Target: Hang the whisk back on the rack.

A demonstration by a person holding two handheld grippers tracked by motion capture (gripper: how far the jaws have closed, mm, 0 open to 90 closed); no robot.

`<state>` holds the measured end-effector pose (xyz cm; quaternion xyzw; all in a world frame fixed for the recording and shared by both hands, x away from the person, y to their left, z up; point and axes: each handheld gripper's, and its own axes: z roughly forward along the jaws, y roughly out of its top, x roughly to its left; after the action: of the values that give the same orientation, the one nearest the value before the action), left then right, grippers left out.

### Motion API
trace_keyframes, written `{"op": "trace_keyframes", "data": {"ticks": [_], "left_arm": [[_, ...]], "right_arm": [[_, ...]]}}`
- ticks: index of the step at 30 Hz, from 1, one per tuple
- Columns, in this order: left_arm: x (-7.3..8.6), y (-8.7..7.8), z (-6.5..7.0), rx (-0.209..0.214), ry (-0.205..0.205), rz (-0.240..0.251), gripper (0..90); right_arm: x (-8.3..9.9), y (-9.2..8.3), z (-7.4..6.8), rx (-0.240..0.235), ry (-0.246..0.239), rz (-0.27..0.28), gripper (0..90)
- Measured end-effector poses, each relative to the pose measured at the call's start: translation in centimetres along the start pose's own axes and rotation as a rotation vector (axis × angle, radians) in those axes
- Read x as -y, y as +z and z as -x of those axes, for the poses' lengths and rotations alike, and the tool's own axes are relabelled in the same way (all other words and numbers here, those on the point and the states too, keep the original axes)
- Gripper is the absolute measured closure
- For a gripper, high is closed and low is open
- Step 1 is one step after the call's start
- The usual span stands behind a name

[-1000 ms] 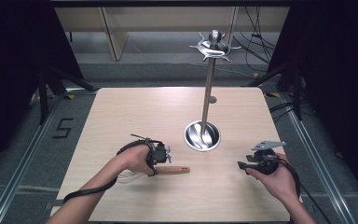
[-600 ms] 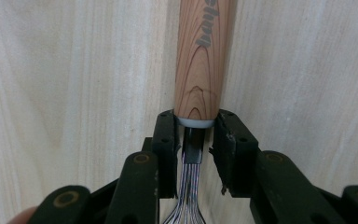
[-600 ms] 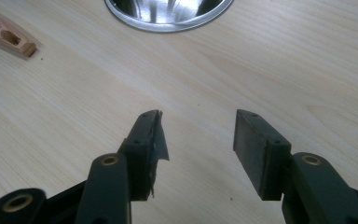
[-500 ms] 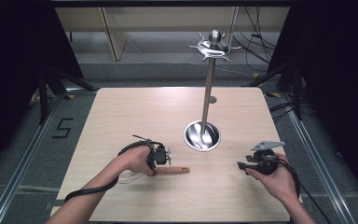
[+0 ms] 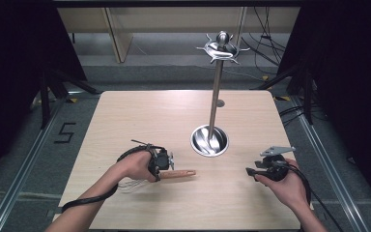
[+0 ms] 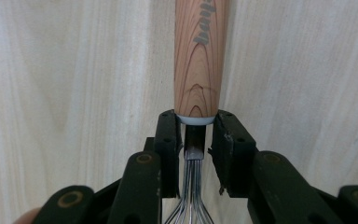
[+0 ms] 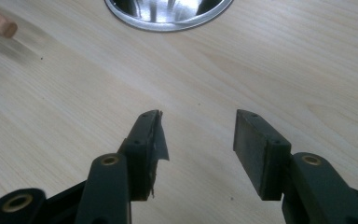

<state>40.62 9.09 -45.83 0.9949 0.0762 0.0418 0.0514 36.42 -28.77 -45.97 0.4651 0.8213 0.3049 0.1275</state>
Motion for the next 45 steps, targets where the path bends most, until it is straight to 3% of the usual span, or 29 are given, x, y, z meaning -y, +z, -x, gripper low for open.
{"op": "trace_keyframes", "data": {"ticks": [1, 3, 5, 6, 13, 15, 18, 21, 23, 29, 33, 40, 45], "left_arm": [[0.2, -0.4, 0.0, 0.000, -0.014, -0.001, 71.6], [0.3, -0.6, 0.1, -0.001, -0.021, -0.002, 71.6], [0.6, -0.9, 0.1, -0.015, -0.022, 0.021, 71.7], [0.8, -1.2, 0.1, -0.017, -0.036, 0.045, 71.7], [1.5, -2.1, 0.1, -0.039, -0.050, 0.088, 71.7], [1.8, -2.5, 0.1, -0.045, -0.057, 0.105, 71.7], [2.2, -2.9, 0.1, -0.052, -0.075, 0.135, 71.8], [2.5, -3.4, 0.2, -0.064, -0.096, 0.159, 71.8], [2.7, -3.7, 0.1, -0.070, -0.107, 0.177, 71.8], [3.3, -4.4, 0.0, -0.100, -0.130, 0.232, 71.8], [3.6, -4.8, 0.0, -0.117, -0.170, 0.288, 71.9], [4.1, -5.6, -0.3, -0.134, -0.208, 0.362, 71.9], [4.3, -6.1, -0.3, -0.160, -0.237, 0.422, 71.9]], "right_arm": [[0.0, 0.1, 0.2, 0.008, -0.029, 0.020, 51.7], [0.0, 0.1, 0.2, 0.009, -0.026, 0.021, 51.7], [0.0, 0.0, -0.1, 0.000, 0.010, -0.004, 51.7], [0.1, 0.1, 0.0, 0.004, -0.013, 0.007, 51.7], [0.1, 0.2, 0.1, 0.003, -0.013, 0.007, 51.7], [0.1, 0.4, 0.3, 0.014, -0.046, 0.033, 51.7], [0.1, 0.2, 0.0, 0.006, 0.003, 0.011, 51.7], [0.0, 0.2, 0.1, 0.011, -0.018, 0.017, 51.7], [0.1, 0.2, -0.2, -0.005, 0.029, 0.013, 51.7], [0.0, 0.0, 0.0, 0.005, -0.003, -0.003, 51.6], [0.1, 0.2, -0.1, 0.003, 0.019, 0.010, 51.7], [0.1, 0.2, 0.1, 0.010, -0.017, 0.006, 51.7], [0.1, 0.2, 0.0, 0.008, -0.007, 0.003, 51.7]]}}
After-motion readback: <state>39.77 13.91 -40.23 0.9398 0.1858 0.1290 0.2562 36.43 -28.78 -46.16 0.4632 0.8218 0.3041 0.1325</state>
